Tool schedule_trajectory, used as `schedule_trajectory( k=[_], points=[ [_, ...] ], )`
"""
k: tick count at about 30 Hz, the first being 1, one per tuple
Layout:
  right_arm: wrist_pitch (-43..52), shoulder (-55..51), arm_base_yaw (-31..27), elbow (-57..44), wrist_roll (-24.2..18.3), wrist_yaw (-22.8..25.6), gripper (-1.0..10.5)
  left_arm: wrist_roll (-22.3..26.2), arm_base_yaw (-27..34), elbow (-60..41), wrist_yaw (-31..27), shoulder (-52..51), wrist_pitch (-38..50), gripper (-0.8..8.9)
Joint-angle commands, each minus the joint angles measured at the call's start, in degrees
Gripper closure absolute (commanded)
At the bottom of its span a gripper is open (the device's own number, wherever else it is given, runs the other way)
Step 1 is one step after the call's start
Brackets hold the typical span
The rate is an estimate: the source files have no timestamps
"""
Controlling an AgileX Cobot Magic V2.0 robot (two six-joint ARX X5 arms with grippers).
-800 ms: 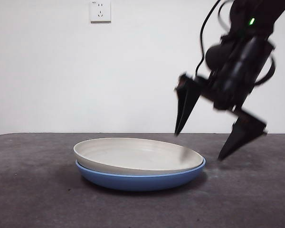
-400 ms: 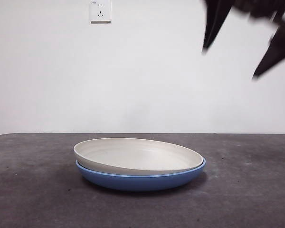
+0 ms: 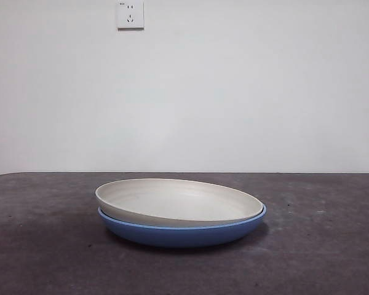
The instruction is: Pick up the white plate, put it on the blue plate, put it on desk
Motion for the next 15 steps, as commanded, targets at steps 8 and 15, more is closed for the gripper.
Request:
schedule_trajectory(
  k=[8, 15],
  points=[
    [-5.1, -17.4, 0.3, 1.0, -0.6, 1.9, 3.6, -0.6, -0.4, 0.6, -0.1, 0.3, 0.4, 2.42],
    [-5.1, -21.8, 0.2, 1.0, -0.5, 2.8, 3.6, -1.5, -0.4, 0.6, -0.1, 0.3, 0.4, 2.56]
  ],
)
